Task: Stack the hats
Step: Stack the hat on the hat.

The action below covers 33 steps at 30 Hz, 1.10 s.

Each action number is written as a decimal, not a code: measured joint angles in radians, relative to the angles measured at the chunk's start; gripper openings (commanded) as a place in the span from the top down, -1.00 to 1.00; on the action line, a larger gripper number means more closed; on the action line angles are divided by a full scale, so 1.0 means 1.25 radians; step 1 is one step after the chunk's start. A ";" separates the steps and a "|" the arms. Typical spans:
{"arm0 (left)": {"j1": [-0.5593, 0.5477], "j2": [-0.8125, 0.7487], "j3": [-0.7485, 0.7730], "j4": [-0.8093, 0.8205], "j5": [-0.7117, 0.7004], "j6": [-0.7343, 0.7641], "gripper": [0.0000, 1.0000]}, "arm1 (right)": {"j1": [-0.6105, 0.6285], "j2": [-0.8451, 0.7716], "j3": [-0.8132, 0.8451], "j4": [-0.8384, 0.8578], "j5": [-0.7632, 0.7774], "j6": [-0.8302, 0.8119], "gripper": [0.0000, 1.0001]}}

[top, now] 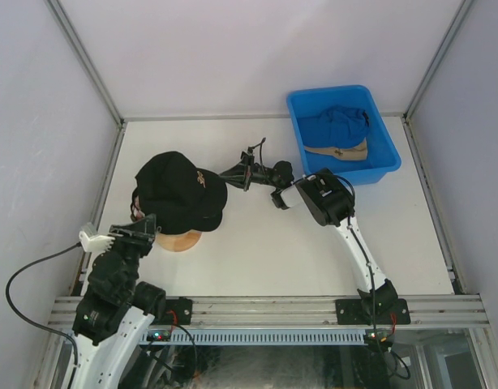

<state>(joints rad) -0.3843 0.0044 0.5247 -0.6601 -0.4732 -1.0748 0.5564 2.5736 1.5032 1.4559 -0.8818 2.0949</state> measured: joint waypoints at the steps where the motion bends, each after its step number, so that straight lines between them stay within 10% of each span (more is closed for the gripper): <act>1: 0.000 0.000 0.002 -0.005 -0.003 -0.003 0.08 | 0.000 0.000 0.000 0.000 -0.003 0.000 0.82; 33: -0.002 0.183 0.230 -0.104 -0.181 -0.008 -0.23 | -0.016 0.027 0.049 0.000 -0.055 0.000 0.82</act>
<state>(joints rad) -0.3866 0.2337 0.8127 -0.7898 -0.6991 -1.0847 0.5369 2.6076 1.5642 1.4555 -0.9504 2.0949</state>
